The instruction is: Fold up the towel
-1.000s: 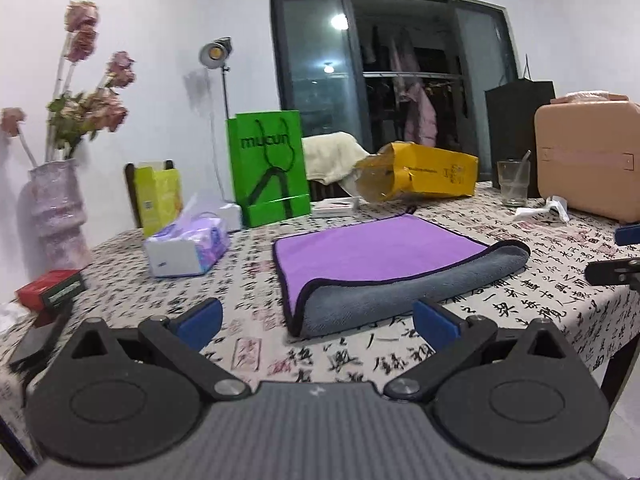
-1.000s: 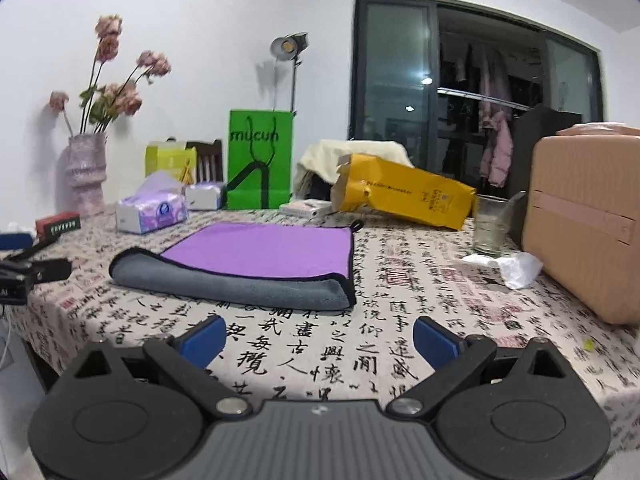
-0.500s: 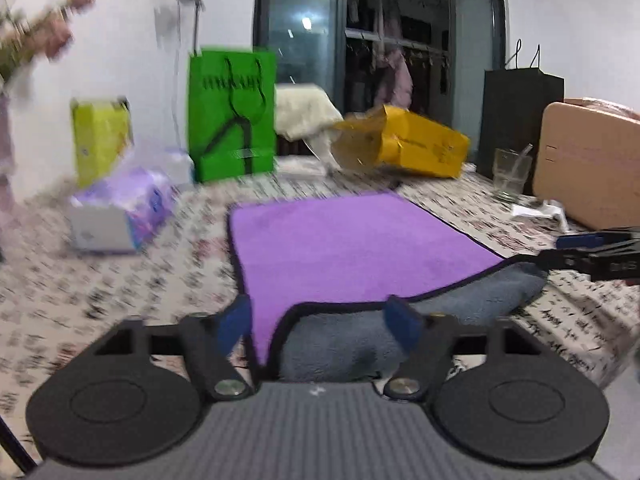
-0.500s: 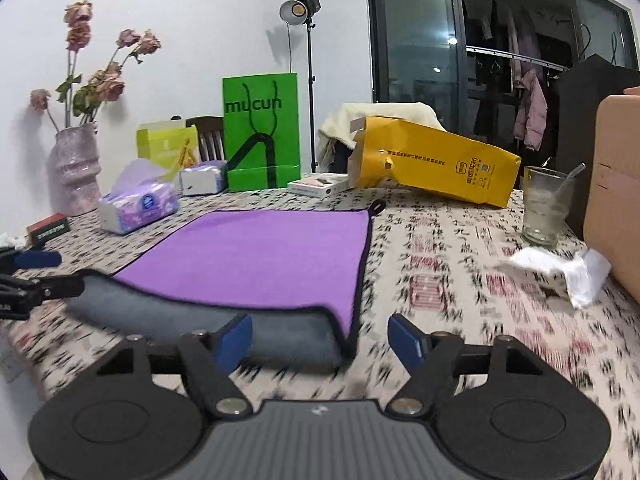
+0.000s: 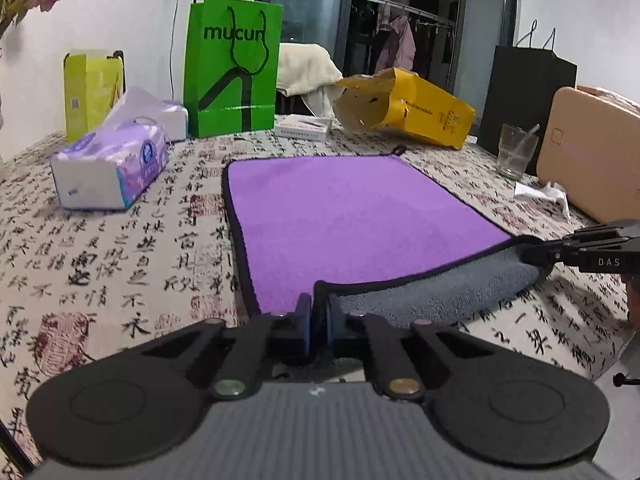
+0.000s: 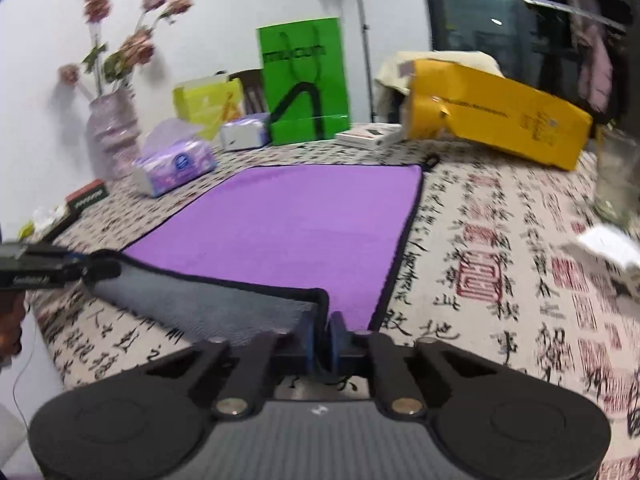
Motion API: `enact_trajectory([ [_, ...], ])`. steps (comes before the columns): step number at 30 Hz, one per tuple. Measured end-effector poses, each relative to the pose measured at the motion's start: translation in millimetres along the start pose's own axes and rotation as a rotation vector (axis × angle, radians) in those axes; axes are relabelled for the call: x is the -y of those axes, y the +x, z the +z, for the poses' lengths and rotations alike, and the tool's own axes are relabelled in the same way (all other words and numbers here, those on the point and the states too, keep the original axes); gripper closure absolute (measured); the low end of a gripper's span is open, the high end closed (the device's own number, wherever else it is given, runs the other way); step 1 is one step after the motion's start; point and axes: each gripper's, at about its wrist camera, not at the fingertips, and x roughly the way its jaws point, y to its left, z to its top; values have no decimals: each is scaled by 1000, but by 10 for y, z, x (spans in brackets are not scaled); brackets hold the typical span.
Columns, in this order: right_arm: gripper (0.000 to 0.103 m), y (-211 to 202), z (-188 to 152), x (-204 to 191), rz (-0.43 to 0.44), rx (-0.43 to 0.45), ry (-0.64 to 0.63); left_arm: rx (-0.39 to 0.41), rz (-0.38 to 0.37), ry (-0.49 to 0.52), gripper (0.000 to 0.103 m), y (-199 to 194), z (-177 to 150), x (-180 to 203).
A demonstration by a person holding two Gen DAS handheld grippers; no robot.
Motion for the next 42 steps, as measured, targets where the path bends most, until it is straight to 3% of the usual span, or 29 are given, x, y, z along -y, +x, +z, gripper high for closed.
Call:
enact_trajectory([
  [9,98,99,252,77,-50,38,-58,75,61,61,97,123,349,53],
  [23,98,684,888,358,-97,84,-135,101,108,91,97,892,1072,-200],
  [29,98,1116,1255,616,-98,61,-101,69,95,50,97,1378,1425,-445],
  [38,98,1754,1600,875,-138,-4,-58,16,106,56,97,2018,1708,-644],
  [40,98,1884,1642,915,-152,-23,-48,-18,105,64,95,2161,1755,-689],
  [42,97,2024,1663,944,-171,-40,-45,-33,131,56,85,2251,1770,-735],
])
